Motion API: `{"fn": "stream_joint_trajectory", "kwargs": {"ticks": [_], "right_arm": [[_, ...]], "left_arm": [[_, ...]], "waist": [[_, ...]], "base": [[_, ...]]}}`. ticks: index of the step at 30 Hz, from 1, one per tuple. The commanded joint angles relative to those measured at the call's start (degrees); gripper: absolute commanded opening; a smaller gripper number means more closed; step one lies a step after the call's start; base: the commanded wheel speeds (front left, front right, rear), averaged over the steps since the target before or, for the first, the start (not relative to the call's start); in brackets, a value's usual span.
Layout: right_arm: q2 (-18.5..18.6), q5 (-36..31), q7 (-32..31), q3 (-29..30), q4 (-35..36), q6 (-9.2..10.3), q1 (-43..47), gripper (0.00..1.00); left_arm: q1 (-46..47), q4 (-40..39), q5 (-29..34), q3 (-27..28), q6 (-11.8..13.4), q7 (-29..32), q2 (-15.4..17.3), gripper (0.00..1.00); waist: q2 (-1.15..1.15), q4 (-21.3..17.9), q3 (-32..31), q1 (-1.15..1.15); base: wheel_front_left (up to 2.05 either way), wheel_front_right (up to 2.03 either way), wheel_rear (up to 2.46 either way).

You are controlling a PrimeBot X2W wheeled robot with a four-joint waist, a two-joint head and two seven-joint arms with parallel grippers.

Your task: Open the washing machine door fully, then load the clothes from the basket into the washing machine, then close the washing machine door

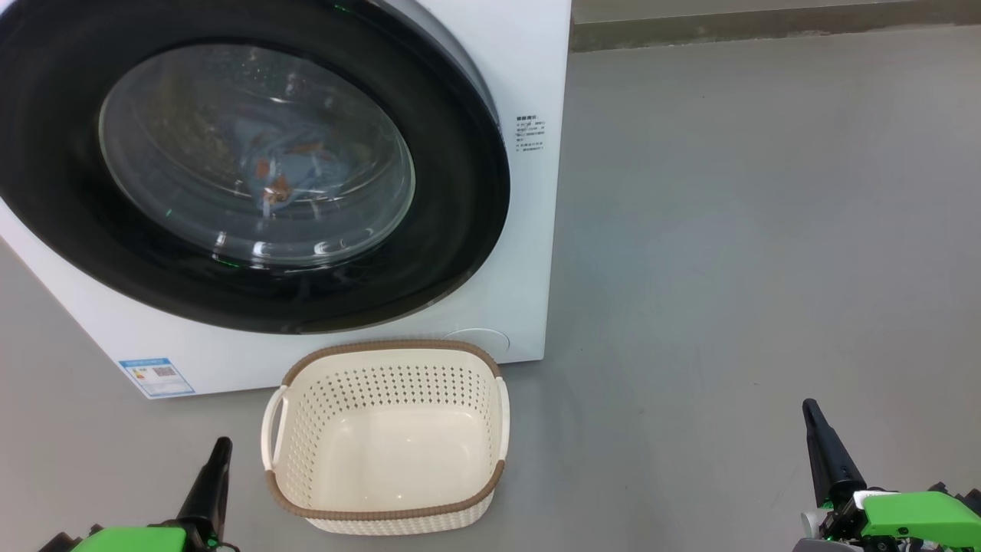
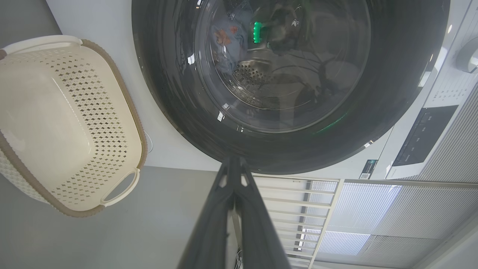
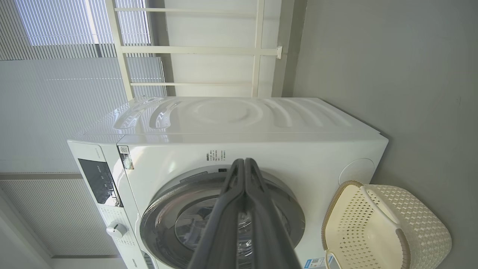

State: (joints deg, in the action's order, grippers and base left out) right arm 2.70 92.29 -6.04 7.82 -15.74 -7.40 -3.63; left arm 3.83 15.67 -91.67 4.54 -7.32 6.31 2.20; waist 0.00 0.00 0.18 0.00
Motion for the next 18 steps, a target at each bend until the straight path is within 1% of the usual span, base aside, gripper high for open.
{"fn": "stream_joint_trajectory", "kwargs": {"ticks": [1, 18], "right_arm": [[0.23, -0.13, -0.45, -1.30, 1.72, -0.09, -2.55, 0.00], [0.22, -0.14, -0.46, -1.28, 1.71, -0.09, -2.55, 0.00]], "left_arm": [[2.36, -1.63, -0.51, 1.97, -0.17, 0.17, 0.67, 0.00], [2.36, -1.63, -0.51, 1.97, -0.17, 0.17, 0.67, 0.00]], "waist": [[0.00, 0.00, 0.00, 0.00], [0.00, 0.00, 0.00, 0.00]], "base": [[0.00, 0.00, 0.00], [0.00, 0.00, 0.00]]}}
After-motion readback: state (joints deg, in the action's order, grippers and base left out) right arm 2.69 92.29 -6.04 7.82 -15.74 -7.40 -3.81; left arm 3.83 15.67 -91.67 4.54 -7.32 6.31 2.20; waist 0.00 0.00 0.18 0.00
